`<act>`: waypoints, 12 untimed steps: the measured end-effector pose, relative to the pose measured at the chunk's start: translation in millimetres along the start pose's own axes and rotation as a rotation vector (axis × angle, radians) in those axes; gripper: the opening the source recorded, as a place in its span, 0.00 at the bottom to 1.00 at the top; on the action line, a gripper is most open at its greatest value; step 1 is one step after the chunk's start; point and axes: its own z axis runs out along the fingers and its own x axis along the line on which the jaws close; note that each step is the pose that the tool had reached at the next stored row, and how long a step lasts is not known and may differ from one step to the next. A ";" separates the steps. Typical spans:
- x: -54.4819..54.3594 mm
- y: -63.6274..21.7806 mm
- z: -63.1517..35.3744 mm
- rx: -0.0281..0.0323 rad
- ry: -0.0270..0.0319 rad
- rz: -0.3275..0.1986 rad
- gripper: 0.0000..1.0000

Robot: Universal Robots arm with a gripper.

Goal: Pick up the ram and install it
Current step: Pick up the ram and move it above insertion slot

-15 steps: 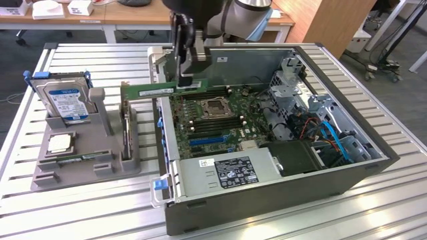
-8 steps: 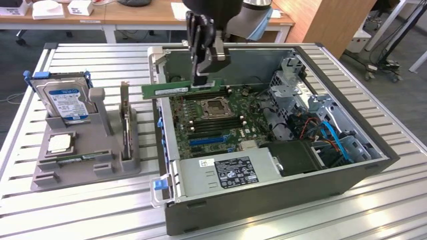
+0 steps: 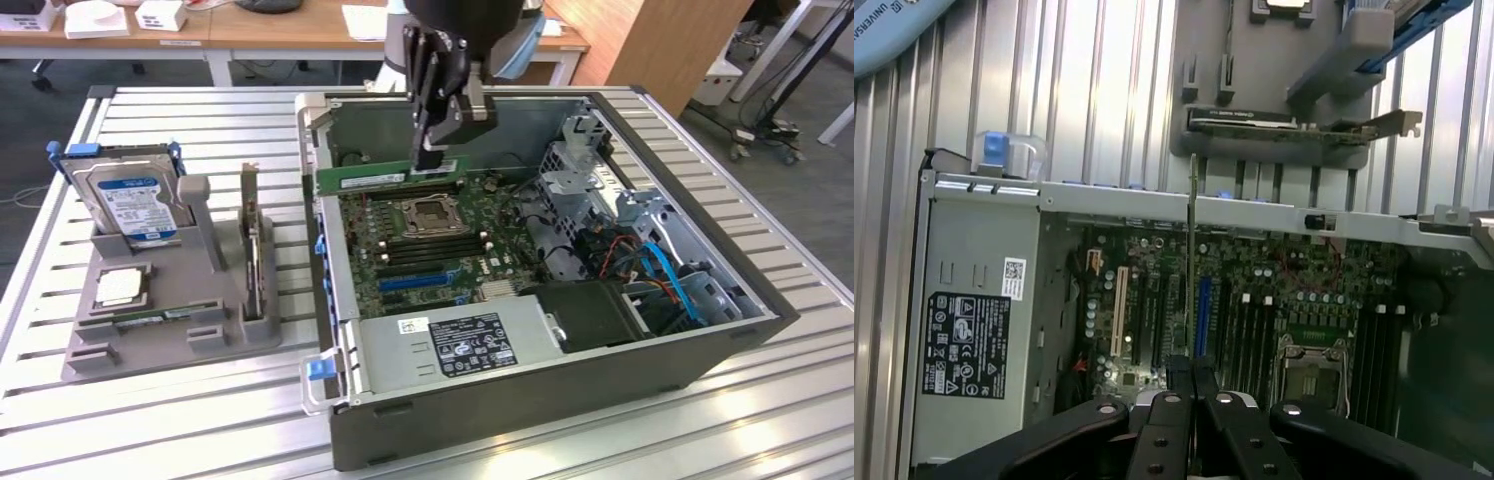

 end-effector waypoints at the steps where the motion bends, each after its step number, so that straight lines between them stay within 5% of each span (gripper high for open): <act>1: 0.1 -2.2 0.0 0.0000 -0.0001 0.001 0.11; 12: 0.5 -20.7 0.9 0.0008 -0.0013 0.029 0.11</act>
